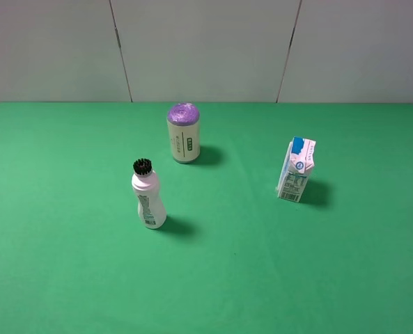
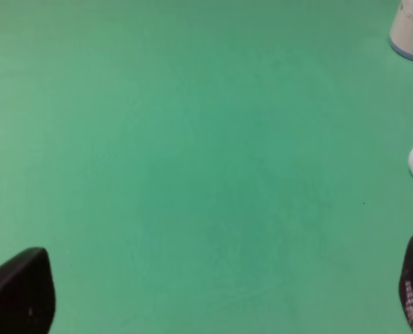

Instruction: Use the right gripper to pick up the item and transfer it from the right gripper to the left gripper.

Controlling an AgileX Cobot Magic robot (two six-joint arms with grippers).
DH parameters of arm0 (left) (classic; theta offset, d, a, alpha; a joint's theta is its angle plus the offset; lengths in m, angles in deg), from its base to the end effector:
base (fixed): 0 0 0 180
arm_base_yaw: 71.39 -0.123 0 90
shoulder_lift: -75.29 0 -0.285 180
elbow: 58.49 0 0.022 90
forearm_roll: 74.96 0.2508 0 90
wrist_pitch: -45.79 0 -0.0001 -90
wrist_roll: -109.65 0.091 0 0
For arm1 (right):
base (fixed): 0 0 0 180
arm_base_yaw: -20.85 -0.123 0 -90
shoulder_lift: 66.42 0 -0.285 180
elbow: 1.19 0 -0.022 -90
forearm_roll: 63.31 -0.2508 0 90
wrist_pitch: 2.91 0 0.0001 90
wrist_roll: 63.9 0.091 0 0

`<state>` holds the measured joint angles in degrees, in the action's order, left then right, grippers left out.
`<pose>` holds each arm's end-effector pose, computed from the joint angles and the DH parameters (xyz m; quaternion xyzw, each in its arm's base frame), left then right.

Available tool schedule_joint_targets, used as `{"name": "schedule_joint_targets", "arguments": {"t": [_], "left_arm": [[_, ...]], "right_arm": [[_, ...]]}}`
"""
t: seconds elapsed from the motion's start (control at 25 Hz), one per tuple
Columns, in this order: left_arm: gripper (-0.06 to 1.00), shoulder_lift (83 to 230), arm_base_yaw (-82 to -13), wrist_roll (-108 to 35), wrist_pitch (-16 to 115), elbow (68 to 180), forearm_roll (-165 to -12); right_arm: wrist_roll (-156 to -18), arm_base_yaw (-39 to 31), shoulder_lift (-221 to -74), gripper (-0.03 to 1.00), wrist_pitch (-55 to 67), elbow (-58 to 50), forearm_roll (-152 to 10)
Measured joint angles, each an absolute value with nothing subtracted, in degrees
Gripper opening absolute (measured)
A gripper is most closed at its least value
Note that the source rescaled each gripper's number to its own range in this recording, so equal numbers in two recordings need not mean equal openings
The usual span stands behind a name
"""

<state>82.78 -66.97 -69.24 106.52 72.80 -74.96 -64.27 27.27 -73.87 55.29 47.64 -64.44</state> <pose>-0.0053 0.0004 0.2766 0.0411 0.8513 -0.0151 0.5228 -0.0032 0.0019 0.2797 0.0442 0.8397 -0.0222 0.5407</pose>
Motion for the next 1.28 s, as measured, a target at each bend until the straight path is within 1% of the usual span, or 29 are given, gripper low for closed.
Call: {"name": "schedule_joint_targets", "arguments": {"t": [1.28], "left_arm": [[0.98,82.8,-67.0,-69.2,106.5,72.8,-75.0]], "right_arm": [[-64.3,27.3,-73.9,1.00,55.3,47.6,-64.4]]}}
